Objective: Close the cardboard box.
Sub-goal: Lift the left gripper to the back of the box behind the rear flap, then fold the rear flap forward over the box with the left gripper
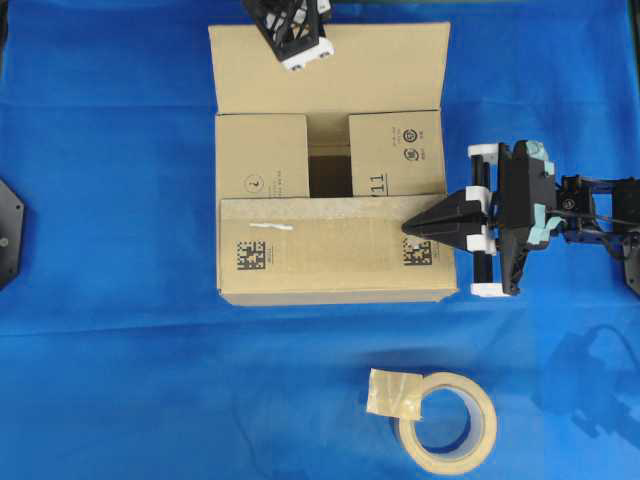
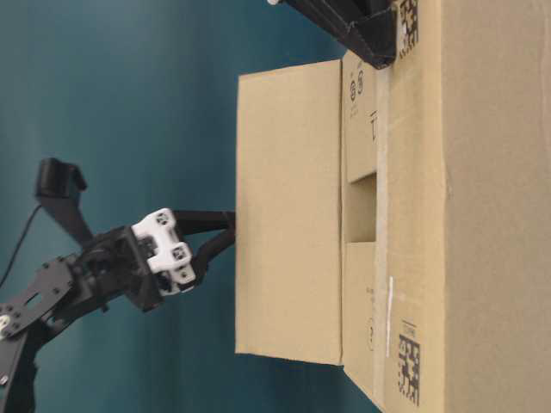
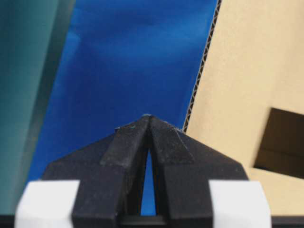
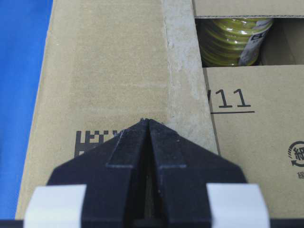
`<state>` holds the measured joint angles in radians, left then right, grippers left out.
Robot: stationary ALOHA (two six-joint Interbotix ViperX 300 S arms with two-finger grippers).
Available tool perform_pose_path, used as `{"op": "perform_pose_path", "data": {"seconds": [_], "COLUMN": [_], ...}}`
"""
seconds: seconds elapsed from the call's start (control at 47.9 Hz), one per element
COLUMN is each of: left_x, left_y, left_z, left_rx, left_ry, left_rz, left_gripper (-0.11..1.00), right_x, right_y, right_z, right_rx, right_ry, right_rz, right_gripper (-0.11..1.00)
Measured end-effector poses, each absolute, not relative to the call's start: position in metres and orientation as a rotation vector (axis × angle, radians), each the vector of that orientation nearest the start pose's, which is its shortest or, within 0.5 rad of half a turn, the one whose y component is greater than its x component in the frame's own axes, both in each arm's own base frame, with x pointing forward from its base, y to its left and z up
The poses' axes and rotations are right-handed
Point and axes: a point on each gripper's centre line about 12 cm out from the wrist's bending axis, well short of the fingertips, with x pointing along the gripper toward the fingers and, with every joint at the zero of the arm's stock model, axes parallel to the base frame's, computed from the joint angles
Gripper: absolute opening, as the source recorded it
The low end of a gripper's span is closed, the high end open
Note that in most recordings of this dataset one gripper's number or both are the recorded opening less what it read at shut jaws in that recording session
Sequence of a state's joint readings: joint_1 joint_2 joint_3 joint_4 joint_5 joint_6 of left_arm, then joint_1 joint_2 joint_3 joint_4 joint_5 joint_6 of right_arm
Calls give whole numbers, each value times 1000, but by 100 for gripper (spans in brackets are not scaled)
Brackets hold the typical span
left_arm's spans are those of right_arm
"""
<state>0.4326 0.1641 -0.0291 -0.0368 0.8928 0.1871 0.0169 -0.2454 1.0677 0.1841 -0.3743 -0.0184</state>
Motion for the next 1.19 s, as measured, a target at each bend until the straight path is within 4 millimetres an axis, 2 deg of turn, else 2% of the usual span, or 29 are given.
{"op": "perform_pose_path", "data": {"seconds": [0.292,0.46,0.606,0.877,1.191], "left_x": [415,409,399,386,368], "left_y": [154,130,123,93,73], "left_z": [275,252,251,244,223], "left_rx": [-97,-141,-163,-196,-252], "left_ry": [950,958,915,842,780], "left_rz": [265,252,266,247,246], "left_gripper": [0,0,0,0,0], "right_x": [295,295,295,295,295], "right_y": [-3,-3,-3,-3,-3], "right_z": [161,161,161,161,161], "right_rx": [120,119,118,118,118], "right_ry": [447,449,449,447,447], "right_rz": [-79,-78,-77,-77,-79], "right_gripper": [0,0,0,0,0]}}
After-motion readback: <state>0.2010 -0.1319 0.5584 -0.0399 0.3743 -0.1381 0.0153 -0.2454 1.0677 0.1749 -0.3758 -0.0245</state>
